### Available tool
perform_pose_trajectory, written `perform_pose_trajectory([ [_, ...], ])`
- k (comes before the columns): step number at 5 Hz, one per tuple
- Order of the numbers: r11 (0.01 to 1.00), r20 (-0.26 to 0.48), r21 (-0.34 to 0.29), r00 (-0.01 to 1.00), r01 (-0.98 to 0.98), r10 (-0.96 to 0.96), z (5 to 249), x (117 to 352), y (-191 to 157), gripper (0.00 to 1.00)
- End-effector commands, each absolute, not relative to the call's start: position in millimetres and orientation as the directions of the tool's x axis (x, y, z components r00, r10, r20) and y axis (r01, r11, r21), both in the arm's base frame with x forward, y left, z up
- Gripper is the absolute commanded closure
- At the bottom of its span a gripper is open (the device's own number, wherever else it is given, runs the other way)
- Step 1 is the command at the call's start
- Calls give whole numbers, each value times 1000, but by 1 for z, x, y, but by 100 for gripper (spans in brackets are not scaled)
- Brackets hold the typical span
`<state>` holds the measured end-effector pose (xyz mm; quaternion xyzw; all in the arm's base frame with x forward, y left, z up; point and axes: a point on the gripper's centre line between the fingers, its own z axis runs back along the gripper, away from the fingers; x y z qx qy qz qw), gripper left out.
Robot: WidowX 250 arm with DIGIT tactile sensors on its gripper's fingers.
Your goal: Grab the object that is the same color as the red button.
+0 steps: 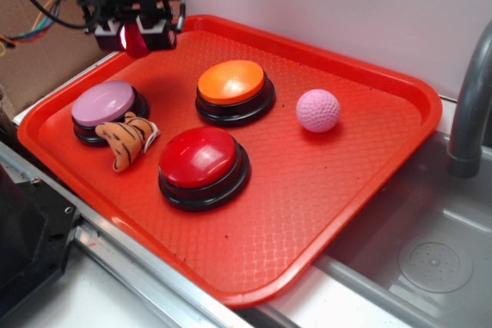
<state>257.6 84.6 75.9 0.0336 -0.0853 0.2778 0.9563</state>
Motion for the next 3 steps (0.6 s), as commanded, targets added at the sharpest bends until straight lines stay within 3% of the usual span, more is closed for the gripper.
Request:
perform_pose_trajectory([
  [1, 968, 210, -128, 948, -214, 237, 151, 228, 19, 100],
  [2, 979, 168, -173, 976, -112, 141, 162, 207, 0, 100],
  [3, 978, 159, -172, 977, -116, 144, 160, 198, 0, 100],
])
